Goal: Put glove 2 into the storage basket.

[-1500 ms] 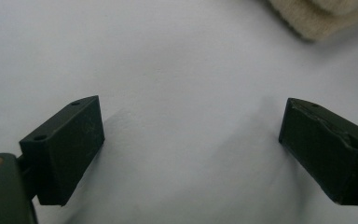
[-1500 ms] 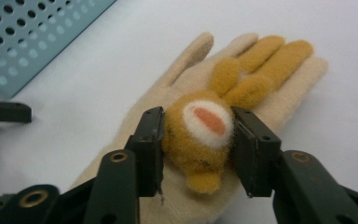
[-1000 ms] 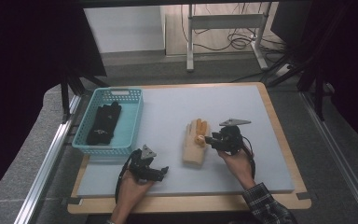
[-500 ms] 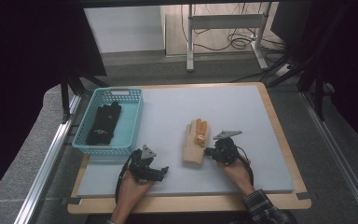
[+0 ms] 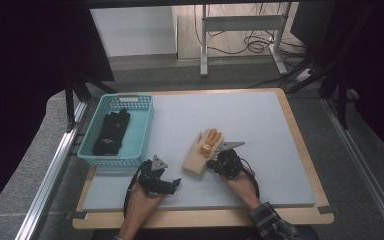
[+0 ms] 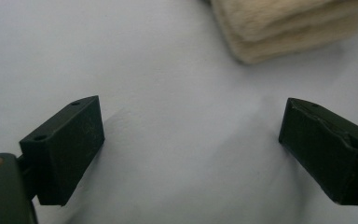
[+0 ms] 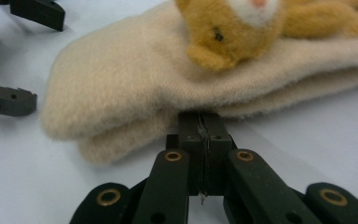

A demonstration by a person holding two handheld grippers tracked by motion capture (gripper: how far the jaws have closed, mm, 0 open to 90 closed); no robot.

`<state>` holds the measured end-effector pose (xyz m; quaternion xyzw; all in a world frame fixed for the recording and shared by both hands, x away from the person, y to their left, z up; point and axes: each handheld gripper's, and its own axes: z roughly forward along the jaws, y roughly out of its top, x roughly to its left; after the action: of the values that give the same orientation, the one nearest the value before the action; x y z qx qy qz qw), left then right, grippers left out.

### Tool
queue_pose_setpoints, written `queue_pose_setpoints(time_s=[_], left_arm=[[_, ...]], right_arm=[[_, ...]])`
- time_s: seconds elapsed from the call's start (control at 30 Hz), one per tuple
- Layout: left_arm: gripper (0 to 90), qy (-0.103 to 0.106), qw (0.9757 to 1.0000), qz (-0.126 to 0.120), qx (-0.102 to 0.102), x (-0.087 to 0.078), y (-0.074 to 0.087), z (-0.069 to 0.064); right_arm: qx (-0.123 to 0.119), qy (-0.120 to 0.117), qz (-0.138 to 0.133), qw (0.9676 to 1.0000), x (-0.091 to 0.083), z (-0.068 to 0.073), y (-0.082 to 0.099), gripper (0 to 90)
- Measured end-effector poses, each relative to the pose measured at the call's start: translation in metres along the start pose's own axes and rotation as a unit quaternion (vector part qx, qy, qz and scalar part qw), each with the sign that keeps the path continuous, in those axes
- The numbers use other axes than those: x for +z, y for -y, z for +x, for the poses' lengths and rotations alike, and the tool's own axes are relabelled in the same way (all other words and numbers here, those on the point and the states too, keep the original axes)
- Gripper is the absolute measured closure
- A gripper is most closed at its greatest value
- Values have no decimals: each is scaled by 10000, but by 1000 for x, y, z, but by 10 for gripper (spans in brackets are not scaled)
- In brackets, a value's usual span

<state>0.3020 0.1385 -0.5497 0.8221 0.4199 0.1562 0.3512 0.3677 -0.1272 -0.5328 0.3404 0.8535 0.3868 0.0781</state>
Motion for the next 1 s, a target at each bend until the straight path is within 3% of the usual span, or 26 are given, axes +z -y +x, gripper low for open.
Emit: queue_pose_setpoints(time_s=[0.3,0.5,0.7,0.8,1.0], left_arm=[[70,-2,10000,-18,-26,0,0,0],[70,-4,10000,-20,-27,0,0,0],[70,-4,10000,-20,-24,0,0,0],[70,-3,10000,-21,-26,0,0,0],[67,-12,10000,-13,-27,0,0,0]], right_arm=[[-120,-105,-86,9998,12,11,-5,868],[-128,39,-186,9997,-4,4,-1,817],[-45,387,-400,9984,-28,-14,7,679],[39,678,-484,9965,-45,-28,16,615],[130,1033,-455,9935,-67,-46,32,515]])
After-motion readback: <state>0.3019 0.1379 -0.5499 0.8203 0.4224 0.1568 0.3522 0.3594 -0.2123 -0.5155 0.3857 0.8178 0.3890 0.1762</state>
